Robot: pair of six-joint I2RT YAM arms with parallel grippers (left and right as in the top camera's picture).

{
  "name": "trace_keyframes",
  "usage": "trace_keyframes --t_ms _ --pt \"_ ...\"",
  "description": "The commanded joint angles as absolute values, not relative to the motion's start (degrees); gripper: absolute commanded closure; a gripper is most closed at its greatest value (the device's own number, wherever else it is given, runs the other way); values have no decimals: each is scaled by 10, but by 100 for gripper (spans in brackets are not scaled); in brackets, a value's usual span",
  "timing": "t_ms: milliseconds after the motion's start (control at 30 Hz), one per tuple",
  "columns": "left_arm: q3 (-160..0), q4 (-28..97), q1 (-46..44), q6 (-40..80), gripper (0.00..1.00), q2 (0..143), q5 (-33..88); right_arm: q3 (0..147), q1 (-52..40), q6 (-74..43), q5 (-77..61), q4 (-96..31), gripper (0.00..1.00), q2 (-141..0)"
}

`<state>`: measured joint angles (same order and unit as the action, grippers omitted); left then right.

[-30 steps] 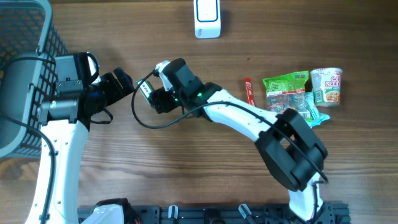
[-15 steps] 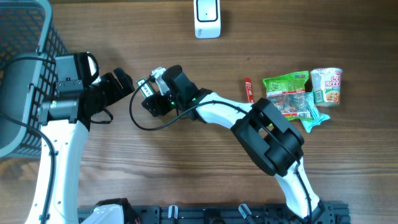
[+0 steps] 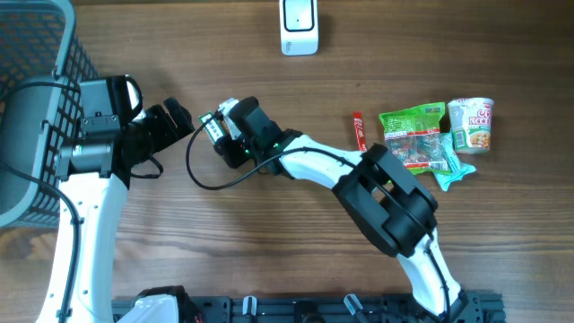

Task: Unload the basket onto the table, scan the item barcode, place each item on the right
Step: 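Move the right gripper to the green-white gum box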

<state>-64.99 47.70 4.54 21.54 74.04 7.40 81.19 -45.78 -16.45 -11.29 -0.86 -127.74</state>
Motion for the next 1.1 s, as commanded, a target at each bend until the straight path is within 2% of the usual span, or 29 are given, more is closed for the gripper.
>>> trace_keyframes --t_ms 0,200,267,367,633,867,1067 --pt "-649 476 43 210 0 743 79 803 -453 -152 20 -71 57 -1240" --pt "-649 476 43 210 0 743 79 803 -453 -90 103 -157 57 -1200" --pt "-649 476 43 210 0 743 79 803 -450 -80 100 -161 51 -1200" --pt "-649 476 43 210 0 743 79 803 -444 -62 43 -153 37 -1200" --pt "-649 476 43 210 0 743 79 803 -402 -223 -129 -106 38 -1200" --pt "-649 476 43 210 0 743 79 804 -413 -212 -157 -29 34 -1211" --pt "-649 476 43 210 0 743 79 875 -404 -208 -167 -65 34 -1253"
